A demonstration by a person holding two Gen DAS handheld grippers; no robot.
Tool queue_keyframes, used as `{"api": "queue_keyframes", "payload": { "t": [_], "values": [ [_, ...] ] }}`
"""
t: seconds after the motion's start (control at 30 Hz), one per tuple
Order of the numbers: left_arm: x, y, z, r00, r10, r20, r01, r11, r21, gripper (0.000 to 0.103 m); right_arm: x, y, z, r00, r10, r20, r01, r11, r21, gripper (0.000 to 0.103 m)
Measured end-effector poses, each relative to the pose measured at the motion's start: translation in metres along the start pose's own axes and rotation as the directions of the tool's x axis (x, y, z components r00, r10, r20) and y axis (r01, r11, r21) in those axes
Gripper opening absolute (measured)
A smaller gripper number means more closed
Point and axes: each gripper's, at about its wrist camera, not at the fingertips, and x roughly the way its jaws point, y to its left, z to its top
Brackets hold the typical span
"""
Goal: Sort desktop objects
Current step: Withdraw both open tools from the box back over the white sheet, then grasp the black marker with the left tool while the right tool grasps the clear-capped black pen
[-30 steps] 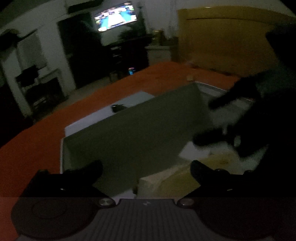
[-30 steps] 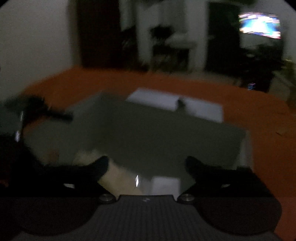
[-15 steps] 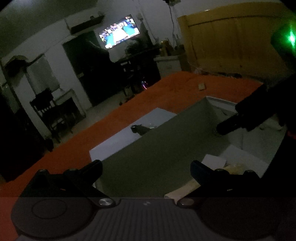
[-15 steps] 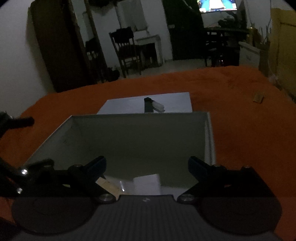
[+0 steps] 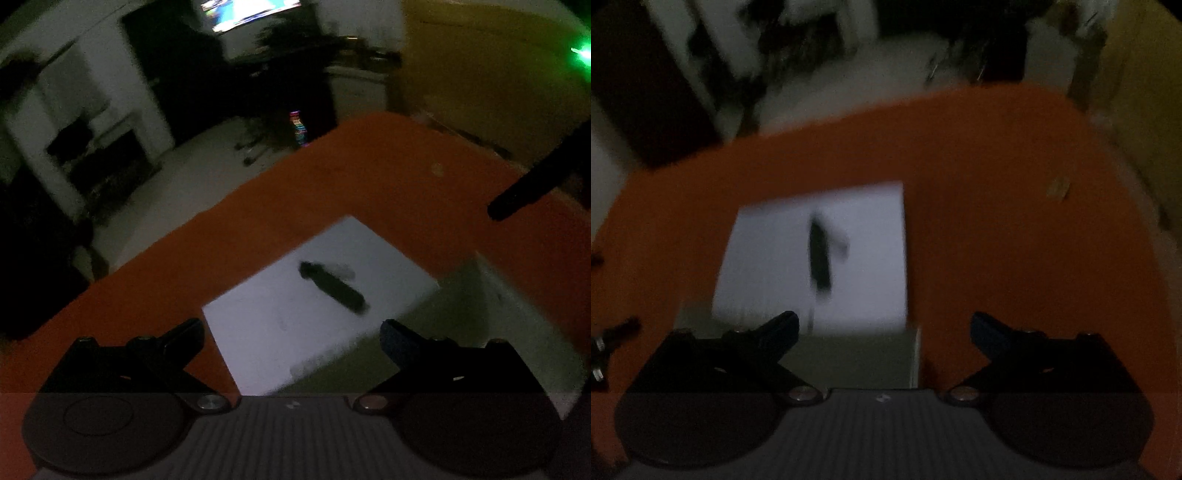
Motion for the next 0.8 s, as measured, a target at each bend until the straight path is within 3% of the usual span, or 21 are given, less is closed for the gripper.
{"api": "queue_keyframes", "payload": {
  "t": [0.1, 0.17, 0.23, 0.37, 0.5, 0.57, 0.63, 0.67, 0.8],
  "values": [
    [0.031, 0.014, 0.023, 0.999, 0.003, -0.05, -0.01, 0.99, -0.14, 0.103, 0.009, -0.002, 0.035, 0.999, 0.032, 0.028, -0.033, 0.999, 0.036, 0.103],
    [0.055, 0.02, 0.033, 0.997, 0.02, -0.068, -0.032, 0.982, -0.184, 0.103, 0.025, 0.002, 0.055, 1.0, -0.003, 0.022, 0.002, 1.0, 0.031, 0.103],
    [0.08, 0.022, 0.042, 0.997, 0.054, -0.058, -0.065, 0.976, -0.208, 0.103, 0.046, 0.009, 0.068, 0.999, 0.003, 0.04, -0.002, 1.0, -0.031, 0.103],
    [0.132, 0.027, 0.049, 0.999, 0.02, -0.043, -0.03, 0.966, -0.257, 0.102, 0.091, 0.025, 0.087, 0.998, 0.012, 0.059, -0.002, 0.985, -0.172, 0.102],
    [0.181, 0.035, 0.04, 0.991, -0.031, -0.128, -0.029, 0.899, -0.438, 0.102, 0.145, 0.045, 0.09, 0.999, -0.003, 0.032, 0.015, 0.934, -0.357, 0.102],
    [0.199, 0.026, 0.037, 0.985, -0.036, -0.171, -0.035, 0.918, -0.395, 0.099, 0.174, 0.058, 0.075, 0.999, -0.013, 0.034, 0.026, 0.902, -0.43, 0.101],
    [0.215, 0.016, 0.034, 0.978, 0.031, -0.205, -0.092, 0.951, -0.294, 0.1, 0.191, 0.063, 0.068, 1.0, 0.007, 0.023, 0.005, 0.888, -0.46, 0.101],
    [0.222, 0.015, 0.032, 0.976, 0.026, -0.214, -0.086, 0.958, -0.273, 0.101, 0.198, 0.064, 0.067, 1.0, 0.014, 0.022, -0.002, 0.888, -0.461, 0.101],
    [0.241, 0.019, 0.026, 0.972, -0.082, -0.22, 0.007, 0.947, -0.322, 0.101, 0.215, 0.059, 0.06, 0.999, 0.041, 0.032, -0.021, 0.876, -0.482, 0.1]
  ]
}}
